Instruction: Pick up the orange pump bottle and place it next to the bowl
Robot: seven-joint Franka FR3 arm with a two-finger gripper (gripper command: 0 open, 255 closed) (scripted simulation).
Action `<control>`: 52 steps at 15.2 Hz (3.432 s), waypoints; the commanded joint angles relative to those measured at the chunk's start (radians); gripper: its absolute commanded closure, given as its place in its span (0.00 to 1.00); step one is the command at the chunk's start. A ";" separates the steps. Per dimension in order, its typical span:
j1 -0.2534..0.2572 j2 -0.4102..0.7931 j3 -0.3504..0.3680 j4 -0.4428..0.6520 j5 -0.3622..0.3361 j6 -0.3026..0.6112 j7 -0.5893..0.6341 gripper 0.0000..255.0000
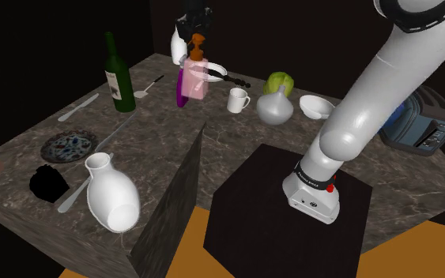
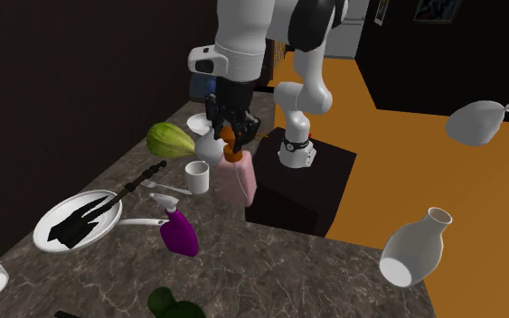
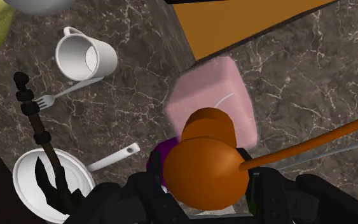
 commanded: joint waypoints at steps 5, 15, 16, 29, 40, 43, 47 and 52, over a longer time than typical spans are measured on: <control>-0.023 -0.224 -0.048 -0.196 0.027 -0.010 -0.083 1.00; -0.049 -0.563 -0.148 -0.408 0.012 -0.113 -0.228 1.00; -0.052 -0.594 -0.159 -0.422 0.007 -0.128 -0.243 1.00; -0.110 -0.944 -0.312 -0.495 -0.116 -0.360 -0.467 1.00; -0.157 -1.116 -0.454 -0.402 -0.285 -0.562 -0.700 1.00; -0.164 -1.140 -0.493 -0.355 -0.338 -0.610 -0.770 1.00; -0.170 -1.186 -0.504 -0.429 -0.348 -0.582 -0.760 1.00; -0.179 -1.242 -0.520 -0.517 -0.363 -0.550 -0.748 1.00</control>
